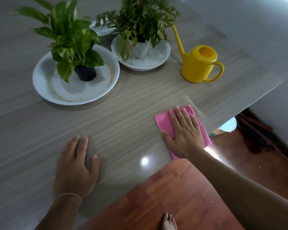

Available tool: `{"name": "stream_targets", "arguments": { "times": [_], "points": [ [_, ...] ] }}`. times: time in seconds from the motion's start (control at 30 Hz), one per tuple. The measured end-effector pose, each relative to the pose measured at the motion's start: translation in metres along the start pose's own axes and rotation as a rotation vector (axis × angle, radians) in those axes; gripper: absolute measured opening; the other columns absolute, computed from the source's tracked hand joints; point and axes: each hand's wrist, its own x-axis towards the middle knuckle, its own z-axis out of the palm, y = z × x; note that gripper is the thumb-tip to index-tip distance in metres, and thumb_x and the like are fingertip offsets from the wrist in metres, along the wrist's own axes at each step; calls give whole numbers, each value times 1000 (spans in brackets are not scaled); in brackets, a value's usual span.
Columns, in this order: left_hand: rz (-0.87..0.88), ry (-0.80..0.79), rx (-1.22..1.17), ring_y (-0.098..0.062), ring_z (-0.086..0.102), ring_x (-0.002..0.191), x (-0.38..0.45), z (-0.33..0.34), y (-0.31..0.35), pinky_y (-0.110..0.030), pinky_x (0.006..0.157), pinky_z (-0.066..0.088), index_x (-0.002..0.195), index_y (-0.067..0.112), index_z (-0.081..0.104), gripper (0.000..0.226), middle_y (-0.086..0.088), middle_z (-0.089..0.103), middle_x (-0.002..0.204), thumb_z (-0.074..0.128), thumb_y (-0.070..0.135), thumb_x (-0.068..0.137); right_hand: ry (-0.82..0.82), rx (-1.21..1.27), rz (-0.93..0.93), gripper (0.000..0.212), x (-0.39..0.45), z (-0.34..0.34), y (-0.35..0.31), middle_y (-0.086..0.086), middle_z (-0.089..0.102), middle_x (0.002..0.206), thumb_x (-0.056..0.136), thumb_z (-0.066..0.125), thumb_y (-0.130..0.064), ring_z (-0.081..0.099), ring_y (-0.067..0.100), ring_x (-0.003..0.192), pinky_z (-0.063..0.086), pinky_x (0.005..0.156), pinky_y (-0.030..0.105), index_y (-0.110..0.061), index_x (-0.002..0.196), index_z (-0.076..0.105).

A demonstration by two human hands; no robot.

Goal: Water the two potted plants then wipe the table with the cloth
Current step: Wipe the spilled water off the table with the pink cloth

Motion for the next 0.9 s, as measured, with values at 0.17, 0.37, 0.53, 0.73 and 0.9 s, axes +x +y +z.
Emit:
{"name": "stream_targets", "arguments": {
  "times": [0.17, 0.37, 0.53, 0.73, 0.9],
  "points": [
    [-11, -12, -5, -45, 46, 137, -1, -1, 2, -58, 108, 40, 142, 0, 54, 65, -24, 49, 149, 46, 40, 91, 13, 5, 24, 83, -5, 1, -5, 4, 9, 172, 96, 19, -72, 2, 22, 159, 5, 128, 47, -23, 163, 16],
    [-30, -23, -12, -44, 47, 137, -2, 1, 1, -57, 110, 40, 139, 0, 57, 64, -23, 50, 149, 47, 40, 91, -12, 18, 37, 86, -14, 2, -49, 8, 2, 172, 96, 11, -71, -5, 25, 159, 1, 127, 49, -17, 163, 11],
    [-23, -73, -31, -41, 48, 138, -2, -2, -2, -53, 113, 40, 136, 1, 60, 61, -22, 51, 148, 47, 41, 91, 4, 19, -56, 86, -24, 5, -107, 9, 7, 172, 96, 11, -69, -2, 25, 159, 0, 127, 49, -14, 162, 17],
    [-118, -46, -162, -41, 48, 139, -11, -22, -17, -57, 113, 41, 139, -3, 56, 57, -24, 53, 146, 38, 32, 97, -2, 63, -147, 86, -29, 13, -178, 10, 8, 171, 96, 17, -67, -1, 27, 159, -1, 127, 51, -12, 162, 18],
    [-250, 29, 37, -43, 55, 124, -53, -61, -73, -58, 106, 45, 134, -4, 58, 54, -25, 60, 133, 35, 26, 96, -42, 73, -233, 85, -39, 16, -237, 10, 3, 172, 96, 17, -66, -6, 28, 159, -4, 126, 52, -13, 163, 13]
  ]
}}
